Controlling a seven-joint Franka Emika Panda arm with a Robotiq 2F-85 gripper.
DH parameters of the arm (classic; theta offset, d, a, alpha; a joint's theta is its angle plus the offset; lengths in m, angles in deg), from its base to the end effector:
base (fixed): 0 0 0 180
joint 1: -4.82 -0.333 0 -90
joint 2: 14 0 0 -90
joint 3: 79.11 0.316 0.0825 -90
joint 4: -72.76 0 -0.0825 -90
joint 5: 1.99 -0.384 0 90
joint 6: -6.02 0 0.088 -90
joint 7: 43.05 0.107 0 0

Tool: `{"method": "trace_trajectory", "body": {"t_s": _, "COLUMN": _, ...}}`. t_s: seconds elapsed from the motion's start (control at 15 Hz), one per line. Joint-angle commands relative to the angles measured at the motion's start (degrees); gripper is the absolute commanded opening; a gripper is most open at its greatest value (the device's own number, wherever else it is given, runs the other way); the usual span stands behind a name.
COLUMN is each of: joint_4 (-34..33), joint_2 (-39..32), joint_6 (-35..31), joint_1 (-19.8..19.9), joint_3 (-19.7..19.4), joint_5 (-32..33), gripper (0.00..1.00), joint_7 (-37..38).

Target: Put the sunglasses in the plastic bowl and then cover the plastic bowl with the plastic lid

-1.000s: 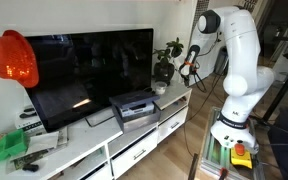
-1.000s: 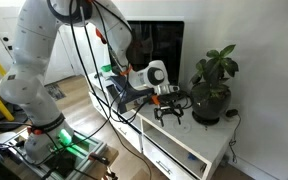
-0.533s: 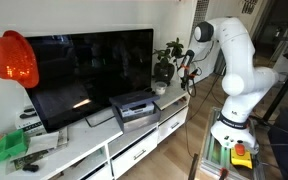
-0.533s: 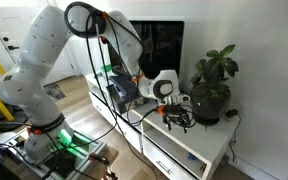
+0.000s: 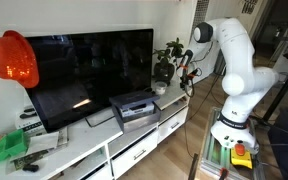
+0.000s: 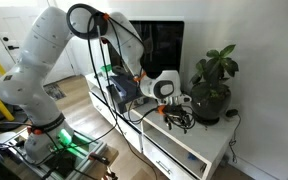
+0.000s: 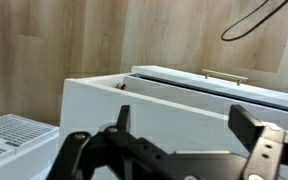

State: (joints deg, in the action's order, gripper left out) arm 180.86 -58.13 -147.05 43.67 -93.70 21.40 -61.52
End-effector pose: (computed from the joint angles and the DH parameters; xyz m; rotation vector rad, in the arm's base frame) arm 0.3832 -0.4912 0.1058 2.8164 -0.2435 -0.2912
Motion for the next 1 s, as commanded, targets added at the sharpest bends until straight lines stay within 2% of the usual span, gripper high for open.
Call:
{"method": "trace_trajectory", "body": {"t_s": 0.0, "joint_4": -7.8, "joint_2": -5.8, "joint_6": 4.9, "joint_1": 3.3, "joint_3": 3.3, "joint_5": -11.0, "gripper": 1.0, "joint_7": -0.6}}
{"method": "trace_trajectory", "body": {"t_s": 0.13, "joint_4": -11.1, "joint_2": -7.8, "joint_6": 7.6, "joint_1": 6.4, "joint_3": 6.5, "joint_5": -17.1, "gripper": 1.0, "joint_7": -2.4}}
{"method": "trace_trajectory", "body": {"t_s": 0.27, "joint_4": -14.4, "joint_2": -10.4, "joint_6": 7.6, "joint_1": 8.9, "joint_3": 8.8, "joint_5": -21.2, "gripper": 1.0, "joint_7": -3.0}}
{"method": "trace_trajectory", "body": {"t_s": 0.6, "joint_4": -21.8, "joint_2": -15.0, "joint_6": 7.3, "joint_1": 13.4, "joint_3": 13.0, "joint_5": -26.9, "gripper": 1.0, "joint_7": -3.2}}
{"method": "trace_trajectory", "body": {"t_s": 0.67, "joint_4": -23.2, "joint_2": -15.7, "joint_6": 8.0, "joint_1": 13.8, "joint_3": 13.6, "joint_5": -27.5, "gripper": 0.97, "joint_7": -3.0}}
{"method": "trace_trajectory", "body": {"t_s": 0.87, "joint_4": -27.0, "joint_2": -18.3, "joint_6": 9.4, "joint_1": 14.1, "joint_3": 14.8, "joint_5": -28.4, "gripper": 0.67, "joint_7": -2.5}}
{"method": "trace_trajectory", "body": {"t_s": 0.93, "joint_4": -28.1, "joint_2": -19.0, "joint_6": 10.3, "joint_1": 13.8, "joint_3": 14.7, "joint_5": -28.5, "gripper": 0.6, "joint_7": -2.1}}
